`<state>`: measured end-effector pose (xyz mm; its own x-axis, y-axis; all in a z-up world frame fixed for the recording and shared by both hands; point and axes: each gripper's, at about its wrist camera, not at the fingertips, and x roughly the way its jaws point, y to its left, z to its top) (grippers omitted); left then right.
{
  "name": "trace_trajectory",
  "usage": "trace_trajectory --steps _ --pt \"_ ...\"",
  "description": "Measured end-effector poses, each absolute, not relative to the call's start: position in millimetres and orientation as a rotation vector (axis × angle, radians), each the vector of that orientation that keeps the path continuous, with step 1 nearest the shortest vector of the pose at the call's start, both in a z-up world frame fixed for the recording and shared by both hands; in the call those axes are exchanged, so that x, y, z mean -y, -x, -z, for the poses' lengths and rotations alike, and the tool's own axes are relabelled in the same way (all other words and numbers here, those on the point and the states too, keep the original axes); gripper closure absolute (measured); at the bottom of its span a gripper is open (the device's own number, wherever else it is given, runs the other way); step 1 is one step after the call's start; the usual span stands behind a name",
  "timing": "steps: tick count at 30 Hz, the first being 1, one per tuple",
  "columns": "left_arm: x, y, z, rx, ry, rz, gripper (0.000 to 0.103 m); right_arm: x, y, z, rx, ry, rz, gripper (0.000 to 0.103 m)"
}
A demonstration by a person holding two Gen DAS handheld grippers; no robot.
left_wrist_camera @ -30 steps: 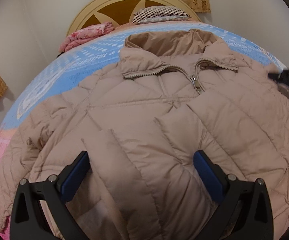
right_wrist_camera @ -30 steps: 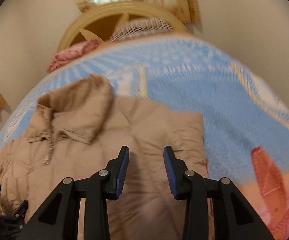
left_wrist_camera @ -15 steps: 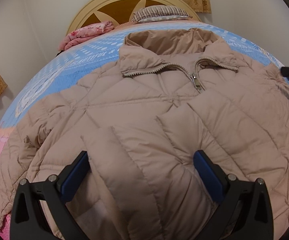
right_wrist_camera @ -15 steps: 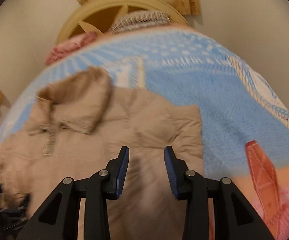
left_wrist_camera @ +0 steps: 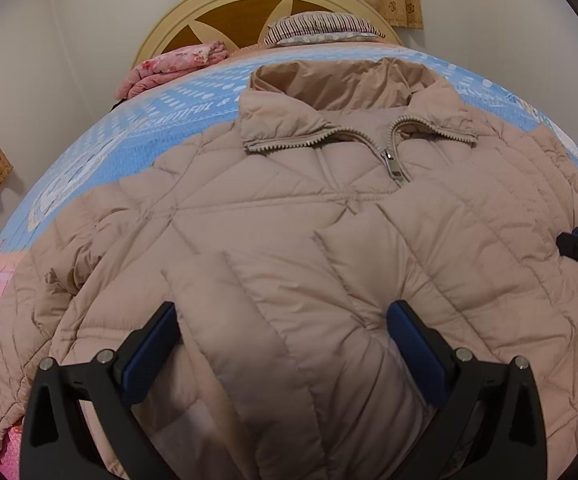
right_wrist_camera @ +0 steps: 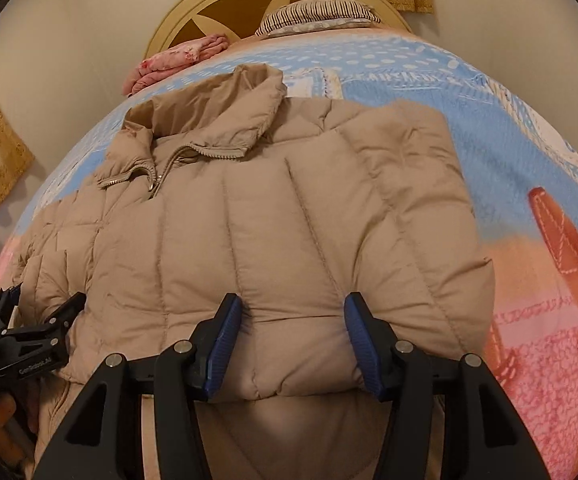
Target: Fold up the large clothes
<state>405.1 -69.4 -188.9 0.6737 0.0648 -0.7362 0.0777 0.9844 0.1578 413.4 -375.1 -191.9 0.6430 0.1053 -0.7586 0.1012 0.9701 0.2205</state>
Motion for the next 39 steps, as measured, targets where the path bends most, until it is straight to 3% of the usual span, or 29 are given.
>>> trace_trajectory --steps 31,39 --pt "70.4 -404.7 183.9 -0.864 -0.202 0.002 0.000 366.8 -412.5 196.9 -0.854 -0.191 0.029 0.048" --pt "19.6 -361.7 137.0 -0.777 -0.183 -0.026 0.000 369.0 -410.9 196.8 -0.845 -0.210 0.021 0.048"
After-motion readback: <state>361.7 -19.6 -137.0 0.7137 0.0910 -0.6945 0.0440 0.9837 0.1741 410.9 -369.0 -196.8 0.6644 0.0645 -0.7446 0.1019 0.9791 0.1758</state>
